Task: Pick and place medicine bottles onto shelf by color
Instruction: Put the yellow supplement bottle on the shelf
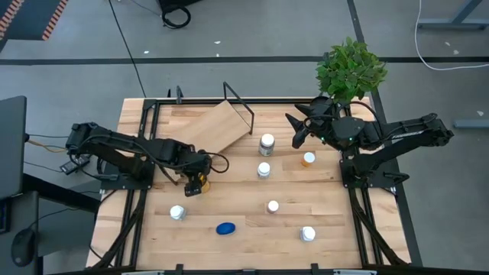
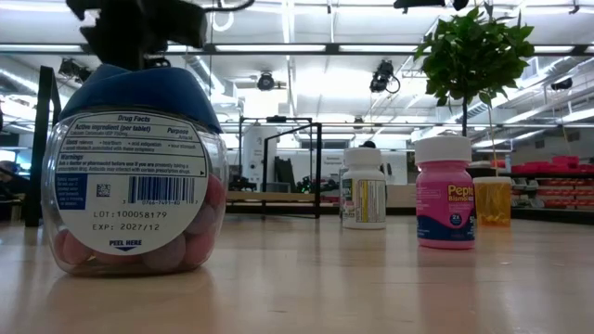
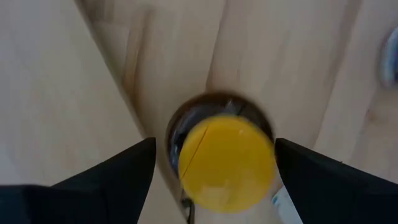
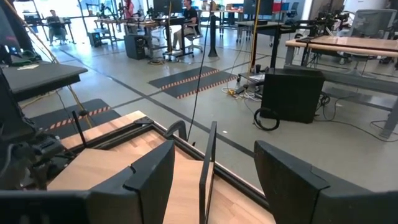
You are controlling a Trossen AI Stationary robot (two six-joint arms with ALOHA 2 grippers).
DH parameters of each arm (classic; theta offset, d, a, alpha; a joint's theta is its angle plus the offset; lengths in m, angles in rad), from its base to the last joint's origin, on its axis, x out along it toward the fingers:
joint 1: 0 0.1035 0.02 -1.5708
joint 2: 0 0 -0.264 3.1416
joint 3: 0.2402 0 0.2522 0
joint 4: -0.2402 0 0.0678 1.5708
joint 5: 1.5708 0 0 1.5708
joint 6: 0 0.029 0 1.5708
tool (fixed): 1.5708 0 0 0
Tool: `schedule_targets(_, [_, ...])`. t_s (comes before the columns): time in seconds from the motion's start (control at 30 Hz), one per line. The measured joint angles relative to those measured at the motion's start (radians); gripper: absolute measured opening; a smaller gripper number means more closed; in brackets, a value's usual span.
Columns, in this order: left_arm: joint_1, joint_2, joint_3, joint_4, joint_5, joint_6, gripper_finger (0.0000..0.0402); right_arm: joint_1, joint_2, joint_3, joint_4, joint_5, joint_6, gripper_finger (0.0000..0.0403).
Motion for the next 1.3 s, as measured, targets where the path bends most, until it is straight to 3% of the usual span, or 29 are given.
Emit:
schedule_targets(0.2, [-0.001, 0.036, -0.02, -0.001, 0.053, -0.001, 0.0321, 0.0, 0.0, 0.0, 0.0, 0.0, 0.002, 0.0228])
schedule_targets(0.77, [-0.002, 0.038, -0.008, -0.027, 0.06, -0.027, 0.0311, 0.0, 0.0, 0.0, -0.002, 0.0, 0.004, 0.0228])
schedule_targets(0.9, [-0.002, 0.036, -0.008, -0.03, 0.059, -0.048, 0.0288, 0.0, 0.0, 0.0, -0.003, 0.0, 0.003, 0.0228])
schedule_targets(1.1, [-0.002, 0.036, -0.007, -0.03, 0.059, -0.052, 0.0222, 0.0, 0.0, 0.0, -0.002, 0.0, 0.003, 0.0228])
schedule_targets(1.3, [0.002, 0.041, 0.017, -0.063, 0.061, -0.052, 0.0218, 0.0, 0.0, 0.0, -0.002, 0.0, -0.001, 0.0228])
